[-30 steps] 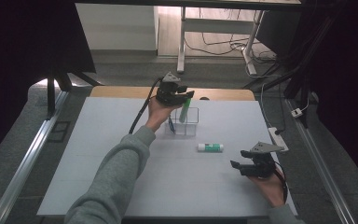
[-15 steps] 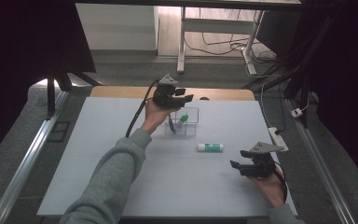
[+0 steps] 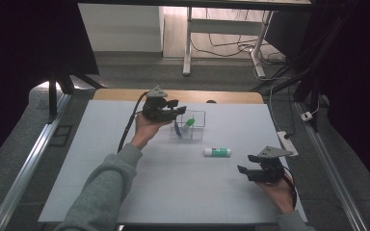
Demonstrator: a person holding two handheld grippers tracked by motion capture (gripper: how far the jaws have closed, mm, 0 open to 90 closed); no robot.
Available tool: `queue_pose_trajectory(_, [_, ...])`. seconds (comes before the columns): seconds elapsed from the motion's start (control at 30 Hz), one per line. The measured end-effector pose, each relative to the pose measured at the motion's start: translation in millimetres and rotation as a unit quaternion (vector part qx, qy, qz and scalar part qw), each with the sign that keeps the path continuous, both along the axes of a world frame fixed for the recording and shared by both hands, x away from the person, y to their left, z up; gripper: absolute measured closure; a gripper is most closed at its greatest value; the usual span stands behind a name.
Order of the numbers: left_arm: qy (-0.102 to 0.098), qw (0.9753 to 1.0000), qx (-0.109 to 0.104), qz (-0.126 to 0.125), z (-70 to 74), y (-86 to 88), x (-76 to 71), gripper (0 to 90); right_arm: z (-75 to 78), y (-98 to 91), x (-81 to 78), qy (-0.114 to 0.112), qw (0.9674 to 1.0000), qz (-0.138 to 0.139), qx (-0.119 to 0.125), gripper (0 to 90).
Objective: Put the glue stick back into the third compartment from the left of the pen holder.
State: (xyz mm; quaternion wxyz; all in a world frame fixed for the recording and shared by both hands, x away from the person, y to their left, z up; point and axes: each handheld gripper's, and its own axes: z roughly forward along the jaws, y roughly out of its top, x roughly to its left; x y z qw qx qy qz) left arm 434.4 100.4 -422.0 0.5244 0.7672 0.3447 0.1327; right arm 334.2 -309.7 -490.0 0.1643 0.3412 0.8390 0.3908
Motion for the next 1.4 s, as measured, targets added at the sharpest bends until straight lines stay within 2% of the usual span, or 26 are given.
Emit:
queue_pose_trajectory(0.2, [-0.003, 1.0, 0.003, -0.003, -7.0, 17.3, -20.9, 49.0, 0.0, 0.4, 0.2, 0.0, 1.0, -0.001, -0.001, 35.3])
queue_pose_trajectory(0.43, [0.011, 0.9998, 0.007, -0.012, -22.5, 32.4, -43.3, 46.1, 0.2, 1.3, 0.1, -0.002, 1.0, 0.0, 0.003, 35.3])
queue_pose_trajectory(0.8, [0.025, 0.9997, 0.002, 0.008, -42.4, 62.5, -79.9, 41.1, 0.3, -0.6, 0.7, 0.001, 1.0, -0.002, 0.003, 35.3])
queue_pose_trajectory(0.9, [0.033, 0.9992, 0.018, 0.011, -47.3, 67.1, -85.6, 39.5, 0.1, -0.7, 0.9, 0.002, 1.0, -0.003, 0.003, 35.3])
queue_pose_trajectory(1.0, [0.038, 0.9988, 0.028, 0.012, -52.4, 71.3, -92.8, 39.2, -0.1, -0.1, 0.9, -0.001, 1.0, -0.005, 0.001, 35.2])
queue_pose_trajectory(1.1, [0.039, 0.9981, 0.046, 0.014, -58.2, 74.5, -100.5, 38.4, 0.0, -0.2, 0.8, 0.0, 1.0, -0.002, 0.002, 35.3])
queue_pose_trajectory(1.4, [0.041, 0.9966, 0.07, 0.013, -70.8, 83.2, -125.0, 37.1, -0.3, -0.3, 0.9, 0.0, 1.0, -0.003, 0.002, 35.3])
